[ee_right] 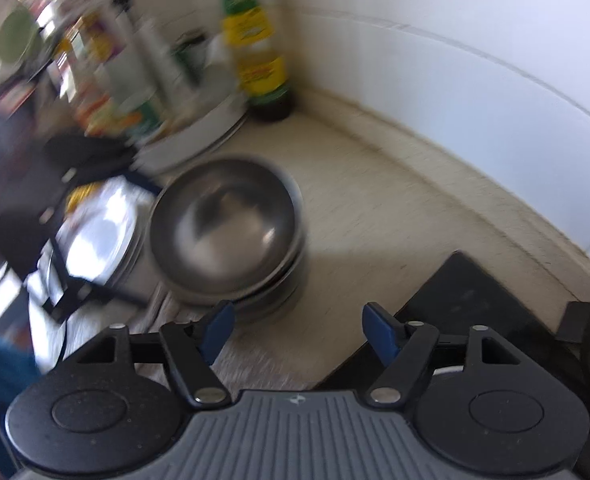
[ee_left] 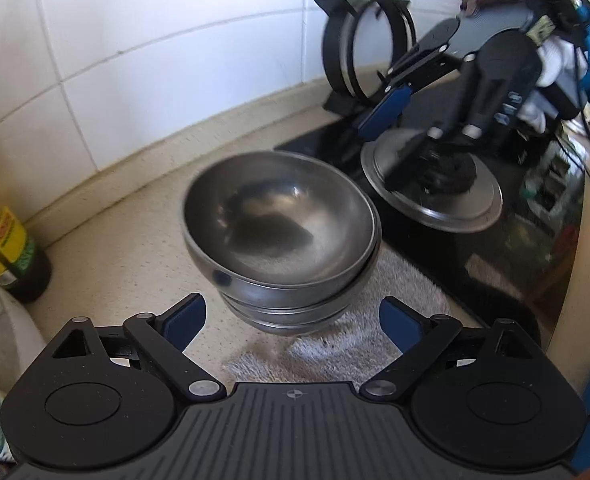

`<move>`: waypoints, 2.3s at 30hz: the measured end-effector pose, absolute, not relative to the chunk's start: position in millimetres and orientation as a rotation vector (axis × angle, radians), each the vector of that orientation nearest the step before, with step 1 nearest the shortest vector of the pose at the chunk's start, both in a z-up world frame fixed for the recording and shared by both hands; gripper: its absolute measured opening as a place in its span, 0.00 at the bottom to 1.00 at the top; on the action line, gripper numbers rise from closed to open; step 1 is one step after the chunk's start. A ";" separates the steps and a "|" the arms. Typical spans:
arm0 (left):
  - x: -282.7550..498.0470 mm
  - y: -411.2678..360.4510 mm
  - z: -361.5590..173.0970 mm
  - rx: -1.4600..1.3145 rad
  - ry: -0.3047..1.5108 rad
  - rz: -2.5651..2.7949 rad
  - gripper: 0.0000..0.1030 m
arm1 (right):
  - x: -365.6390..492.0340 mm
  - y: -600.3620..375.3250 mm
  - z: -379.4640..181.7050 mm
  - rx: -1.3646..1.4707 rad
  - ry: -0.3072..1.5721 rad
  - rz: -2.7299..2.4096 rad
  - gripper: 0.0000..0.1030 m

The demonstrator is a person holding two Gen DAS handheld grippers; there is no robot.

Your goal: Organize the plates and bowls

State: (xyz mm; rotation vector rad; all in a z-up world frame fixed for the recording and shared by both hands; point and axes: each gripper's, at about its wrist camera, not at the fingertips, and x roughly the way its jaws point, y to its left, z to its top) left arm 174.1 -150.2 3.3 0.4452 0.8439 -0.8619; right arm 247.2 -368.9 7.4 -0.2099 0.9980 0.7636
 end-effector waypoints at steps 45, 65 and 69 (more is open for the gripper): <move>237.1 -175.5 -69.2 0.732 0.827 -0.936 0.98 | 319.1 -278.4 -66.1 -0.659 0.949 1.227 0.91; 233.5 -193.0 -51.3 0.781 0.779 -0.892 0.97 | 299.3 -276.7 -45.0 -0.636 0.913 1.163 0.90; 223.3 -195.9 -42.4 0.795 0.757 -0.876 0.97 | 290.7 -276.3 -32.2 -0.645 0.886 1.154 0.90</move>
